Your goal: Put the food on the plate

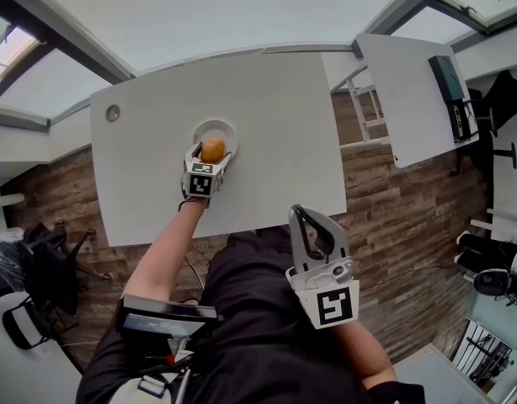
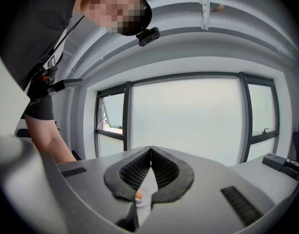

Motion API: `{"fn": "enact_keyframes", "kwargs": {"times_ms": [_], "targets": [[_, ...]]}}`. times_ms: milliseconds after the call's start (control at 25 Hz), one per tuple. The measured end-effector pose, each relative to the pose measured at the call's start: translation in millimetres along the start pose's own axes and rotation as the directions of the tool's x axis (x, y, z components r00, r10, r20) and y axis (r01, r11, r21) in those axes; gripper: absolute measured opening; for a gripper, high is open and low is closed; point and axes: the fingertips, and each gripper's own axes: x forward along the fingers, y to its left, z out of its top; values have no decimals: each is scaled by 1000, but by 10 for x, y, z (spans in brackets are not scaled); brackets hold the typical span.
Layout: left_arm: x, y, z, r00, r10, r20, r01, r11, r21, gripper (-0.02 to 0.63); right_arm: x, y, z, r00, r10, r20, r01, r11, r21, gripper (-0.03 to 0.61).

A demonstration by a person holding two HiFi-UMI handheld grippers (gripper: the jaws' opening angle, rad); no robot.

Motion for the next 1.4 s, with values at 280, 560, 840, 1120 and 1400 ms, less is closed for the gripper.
{"fn": "enact_keyframes", "kwargs": {"times_ms": [280,560,840,1120,1400], "targets": [[-127,-24,36,1000,9,19,-9,1000,-4,380,-51,81,29,1000,13,9,-13,1000,2,8],[-285,-65,-3,999,1,34,0,1000,-1,380,-94,180,16,999,38,11,-38,999,24,8],[-526,-153,112,995,15,94,-14,1000,-13,380,-187,236,54,998,50,29,-50,998,24,8],[-767,-309,113,992,3,127,3,999,-44,379,-278,336,46,997,71,39,-72,996,43,8],[-1072,-388,110,981,29,191,-16,998,-65,379,-322,450,89,993,105,59,-108,993,49,8]]}}
